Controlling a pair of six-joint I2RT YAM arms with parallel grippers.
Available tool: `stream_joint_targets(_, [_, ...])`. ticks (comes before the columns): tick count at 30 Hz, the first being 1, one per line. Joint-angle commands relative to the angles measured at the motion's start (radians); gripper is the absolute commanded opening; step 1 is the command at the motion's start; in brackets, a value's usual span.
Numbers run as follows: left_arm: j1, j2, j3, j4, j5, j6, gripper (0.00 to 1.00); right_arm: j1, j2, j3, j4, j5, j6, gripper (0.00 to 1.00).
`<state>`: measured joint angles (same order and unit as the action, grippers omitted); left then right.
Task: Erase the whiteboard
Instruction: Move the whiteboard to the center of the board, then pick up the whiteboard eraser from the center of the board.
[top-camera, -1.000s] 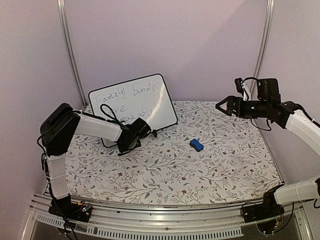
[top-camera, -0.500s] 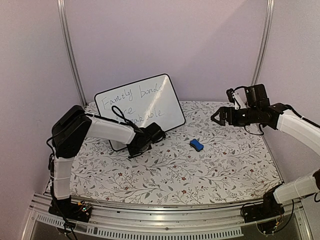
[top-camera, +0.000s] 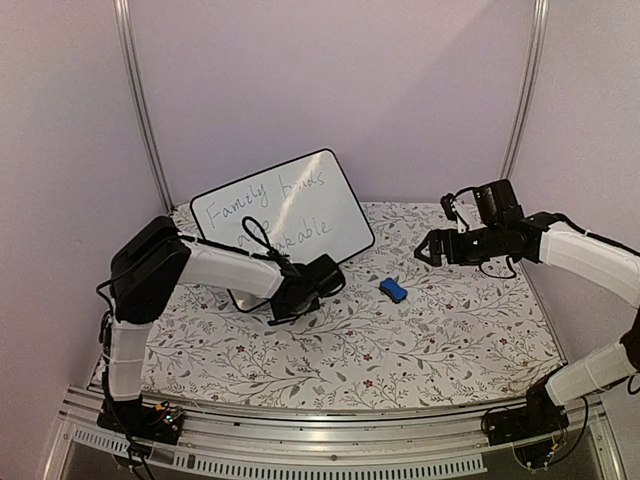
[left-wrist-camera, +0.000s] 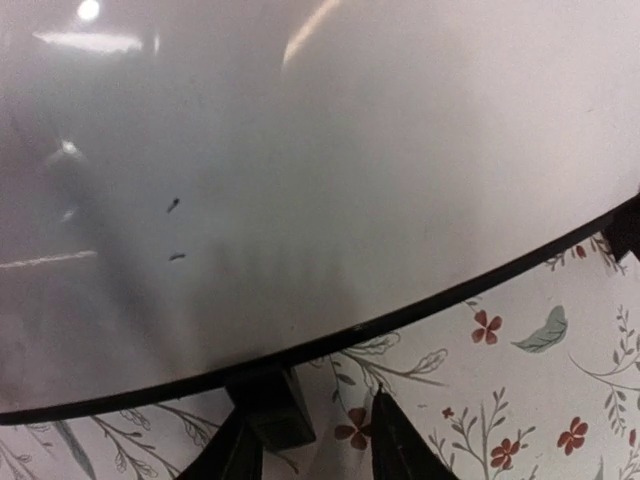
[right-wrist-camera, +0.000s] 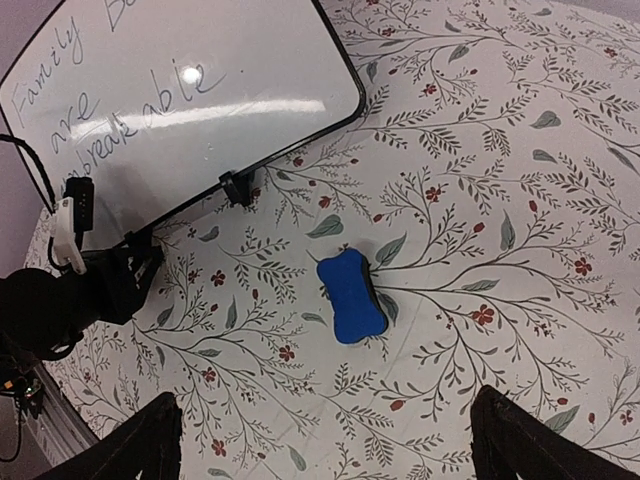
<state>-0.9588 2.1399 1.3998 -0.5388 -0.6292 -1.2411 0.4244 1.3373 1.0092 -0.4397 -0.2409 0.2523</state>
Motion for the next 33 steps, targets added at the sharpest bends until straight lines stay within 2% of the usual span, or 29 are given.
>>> stream_joint_targets(1, [-0.018,-0.011,-0.031,0.036,0.063,0.014,0.4,0.02,0.024,-0.024,0.038,0.006,-0.033,0.99])
stream_joint_targets(4, [-0.022,-0.044,-0.061,0.054,0.062,0.029,0.49,0.04,0.049,-0.029,0.068,-0.004,-0.06,0.99])
stream_joint_targets(7, [-0.029,-0.082,-0.079,0.061,0.058,0.05,0.65,0.051,0.083,-0.024,0.102,0.01,-0.08,0.99])
stream_joint_targets(11, [-0.046,-0.164,-0.105,0.065,0.046,0.091,0.98,0.051,0.142,-0.004,0.139,0.049,-0.125,0.99])
stream_joint_targets(14, [-0.05,-0.24,-0.128,0.066,0.051,0.122,1.0,0.056,0.204,0.023,0.154,0.099,-0.144,0.99])
stream_joint_targets(20, [-0.051,-0.429,-0.201,0.056,0.049,0.205,1.0,0.085,0.206,-0.047,0.333,0.125,-0.267,0.99])
stream_joint_targets(25, [-0.042,-0.574,-0.238,-0.018,0.019,0.268,1.0,0.087,0.292,0.031,0.291,0.05,-0.322,0.99])
stream_joint_targets(33, [-0.003,-0.814,-0.358,-0.101,-0.018,0.261,1.0,0.126,0.45,0.071,0.267,0.125,-0.352,0.97])
